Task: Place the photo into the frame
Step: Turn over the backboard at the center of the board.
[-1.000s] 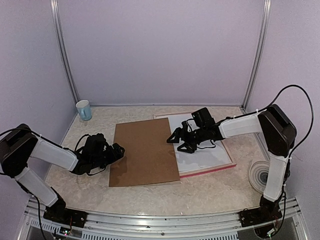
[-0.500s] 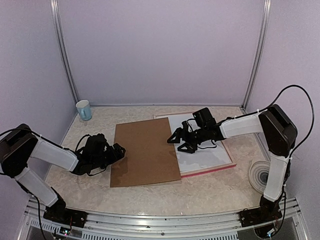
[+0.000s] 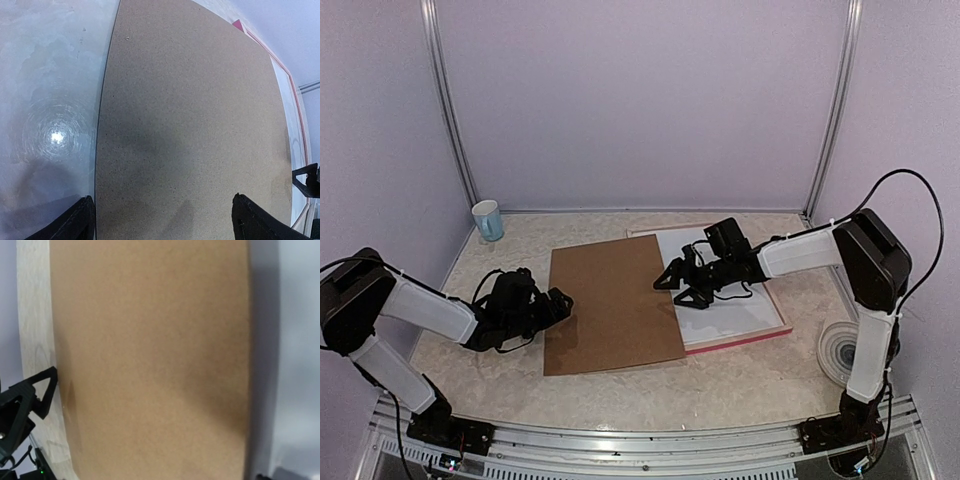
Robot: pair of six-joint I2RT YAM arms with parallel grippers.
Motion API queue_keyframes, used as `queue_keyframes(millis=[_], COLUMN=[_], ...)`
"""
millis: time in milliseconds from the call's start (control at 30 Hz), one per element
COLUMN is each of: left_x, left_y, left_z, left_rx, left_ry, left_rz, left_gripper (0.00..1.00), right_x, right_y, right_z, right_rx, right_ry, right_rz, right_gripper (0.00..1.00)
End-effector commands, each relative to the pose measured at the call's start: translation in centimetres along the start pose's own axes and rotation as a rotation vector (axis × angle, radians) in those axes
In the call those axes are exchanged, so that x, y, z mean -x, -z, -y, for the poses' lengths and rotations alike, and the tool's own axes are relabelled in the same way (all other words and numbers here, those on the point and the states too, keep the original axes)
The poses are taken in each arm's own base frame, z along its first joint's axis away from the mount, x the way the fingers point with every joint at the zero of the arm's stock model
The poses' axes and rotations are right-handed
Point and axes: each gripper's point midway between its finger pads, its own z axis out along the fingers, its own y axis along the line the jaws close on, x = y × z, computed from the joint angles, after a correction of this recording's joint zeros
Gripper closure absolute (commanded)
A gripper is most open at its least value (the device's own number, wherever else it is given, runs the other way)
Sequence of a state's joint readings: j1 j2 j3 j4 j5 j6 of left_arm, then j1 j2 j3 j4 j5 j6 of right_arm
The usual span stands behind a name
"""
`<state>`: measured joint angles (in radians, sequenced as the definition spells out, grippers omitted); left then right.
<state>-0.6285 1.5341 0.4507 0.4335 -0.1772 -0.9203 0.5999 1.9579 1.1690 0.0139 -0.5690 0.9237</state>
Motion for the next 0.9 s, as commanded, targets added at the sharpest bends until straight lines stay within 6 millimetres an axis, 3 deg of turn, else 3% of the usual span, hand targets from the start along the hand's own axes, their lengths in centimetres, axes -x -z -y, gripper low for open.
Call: queue_keyframes(millis=[0, 333, 867], left_x=[-1.3, -1.8, -2.1], left_y=[-0.3, -0.6, -0.7], left_z=[-0.3, -0.1, 0.4], left_rx=[0.013, 0.006, -0.008], left_ry=[0.001, -0.003, -0.013], left_rz=[-0.048, -0.065, -0.076], left_gripper=[0.07, 0.07, 0.07], right_x=[-0.5, -0.9, 0.0], right_y=[-0.7, -1.0, 1.3], right_z=[0.6, -1.3, -5.5], right_rx=[0.009, 0.086, 0.166], right_ry=[0.012, 0.056, 0.131], right_rz=[-0.027, -0.072, -0.046], right_gripper=[0.20, 0.21, 0.21])
